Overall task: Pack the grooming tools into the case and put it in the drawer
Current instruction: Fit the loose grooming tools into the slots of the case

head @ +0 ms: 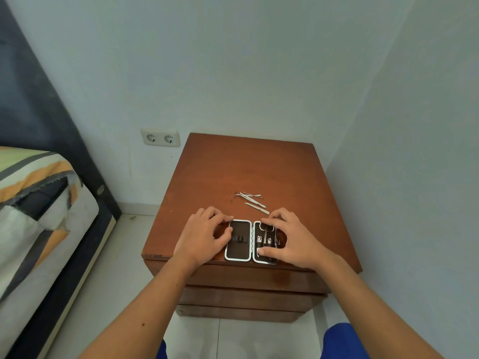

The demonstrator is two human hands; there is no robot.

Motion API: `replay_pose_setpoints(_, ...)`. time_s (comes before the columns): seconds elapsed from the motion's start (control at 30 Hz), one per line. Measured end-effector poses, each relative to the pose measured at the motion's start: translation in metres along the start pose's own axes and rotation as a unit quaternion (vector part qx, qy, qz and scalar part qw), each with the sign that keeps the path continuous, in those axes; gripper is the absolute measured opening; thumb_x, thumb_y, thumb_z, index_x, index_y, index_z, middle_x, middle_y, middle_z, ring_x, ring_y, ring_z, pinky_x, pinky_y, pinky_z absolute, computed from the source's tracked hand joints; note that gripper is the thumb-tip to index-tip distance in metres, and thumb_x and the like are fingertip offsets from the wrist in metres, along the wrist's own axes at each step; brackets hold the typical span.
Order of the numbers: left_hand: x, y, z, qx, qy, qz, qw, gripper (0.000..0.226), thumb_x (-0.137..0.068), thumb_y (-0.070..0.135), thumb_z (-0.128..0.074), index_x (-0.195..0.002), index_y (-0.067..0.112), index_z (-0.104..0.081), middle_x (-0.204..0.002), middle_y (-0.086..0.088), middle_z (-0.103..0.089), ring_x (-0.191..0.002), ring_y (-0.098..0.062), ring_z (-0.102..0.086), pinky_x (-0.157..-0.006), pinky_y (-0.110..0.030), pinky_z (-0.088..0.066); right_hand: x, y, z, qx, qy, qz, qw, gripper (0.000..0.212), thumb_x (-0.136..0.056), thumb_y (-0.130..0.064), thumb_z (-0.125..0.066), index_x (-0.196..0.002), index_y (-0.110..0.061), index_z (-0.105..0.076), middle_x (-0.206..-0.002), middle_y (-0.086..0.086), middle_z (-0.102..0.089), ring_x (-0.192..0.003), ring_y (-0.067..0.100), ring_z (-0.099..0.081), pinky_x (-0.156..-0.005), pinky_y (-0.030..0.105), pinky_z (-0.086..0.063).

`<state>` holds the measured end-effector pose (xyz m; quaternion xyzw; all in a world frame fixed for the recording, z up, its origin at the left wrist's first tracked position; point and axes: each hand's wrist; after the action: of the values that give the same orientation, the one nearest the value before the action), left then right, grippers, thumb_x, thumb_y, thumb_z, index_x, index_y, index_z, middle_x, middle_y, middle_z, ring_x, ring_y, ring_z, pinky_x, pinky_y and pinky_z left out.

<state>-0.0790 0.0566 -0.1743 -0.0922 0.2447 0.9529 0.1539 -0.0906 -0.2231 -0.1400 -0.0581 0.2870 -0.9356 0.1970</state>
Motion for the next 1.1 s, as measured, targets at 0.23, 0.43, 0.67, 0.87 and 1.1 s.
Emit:
replay_pose_setpoints(0.23, 0.006, -0.001, -0.004, 0.002, -0.003, 0.000, 1.000, 0.036, -0.103, 0.050, -0.053, -0.134, 0.037, -0.067, -0.121, 0.019, -0.058, -0.108, -0.006, -0.048, -0.094, -0.026, -0.041, 0.005, -0.005, 0.000, 0.005, -0.033, -0.003, 0.999, 0.081, -0.079, -0.059, -0.081, -0.148, -0.026, -0.055, -0.135, -0.019, -0.040, -0.129, 0.005, -0.033, -0.113, 0.027, -0.034)
replay_pose_setpoints(0.43, 0.006, 0.001, -0.003, 0.003, 0.005, -0.007, 1.000, 0.035, -0.102, 0.049, -0.054, -0.132, 0.036, -0.068, -0.119, 0.019, -0.058, -0.105, -0.006, -0.049, -0.092, -0.028, -0.043, 0.011, -0.004, 0.000, 0.008, -0.003, 0.014, 1.000, 0.060, -0.086, -0.053, -0.078, -0.138, -0.027, -0.063, -0.131, -0.019, -0.042, -0.126, 0.005, -0.035, -0.110, 0.024, -0.032)
replay_pose_setpoints(0.67, 0.003, 0.001, -0.002, -0.001, 0.005, -0.005, 1.000, 0.036, -0.103, 0.050, -0.053, -0.134, 0.037, -0.067, -0.121, 0.018, -0.059, -0.108, -0.006, -0.049, -0.093, -0.027, -0.042, 0.010, -0.005, 0.000, 0.008, 0.013, 0.017, 1.000, 0.056, -0.086, -0.049, -0.079, -0.136, -0.028, -0.065, -0.132, -0.020, -0.044, -0.126, 0.006, -0.036, -0.108, 0.020, -0.030)
replay_pose_setpoints(0.87, 0.004, 0.003, -0.002, 0.007, 0.007, -0.005, 1.000, 0.036, -0.103, 0.048, -0.055, -0.134, 0.037, -0.067, -0.119, 0.018, -0.058, -0.106, -0.006, -0.048, -0.092, -0.026, -0.040, 0.008, -0.006, 0.006, 0.004, -0.013, 0.009, 1.000, 0.061, -0.079, -0.051, -0.083, -0.134, -0.030, -0.066, -0.131, -0.018, -0.045, -0.126, 0.007, -0.036, -0.105, 0.019, -0.031)
replay_pose_setpoints(1.1, 0.006, 0.003, -0.004, -0.003, 0.003, -0.003, 1.000, 0.035, -0.103, 0.049, -0.054, -0.132, 0.037, -0.068, -0.123, 0.019, -0.059, -0.107, -0.005, -0.048, -0.092, -0.026, -0.041, 0.011, -0.007, 0.002, -0.003, -0.013, 0.017, 1.000, 0.057, -0.077, -0.049, -0.084, -0.129, -0.033, -0.068, -0.129, -0.019, -0.046, -0.125, 0.007, -0.036, -0.102, 0.013, -0.030)
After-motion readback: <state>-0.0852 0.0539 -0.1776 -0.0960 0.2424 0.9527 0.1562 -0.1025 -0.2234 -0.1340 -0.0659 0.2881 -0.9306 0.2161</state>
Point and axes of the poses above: each hand's wrist, its own x-axis away from the middle knuckle, its own z-axis out of the back of the hand, y = z × x
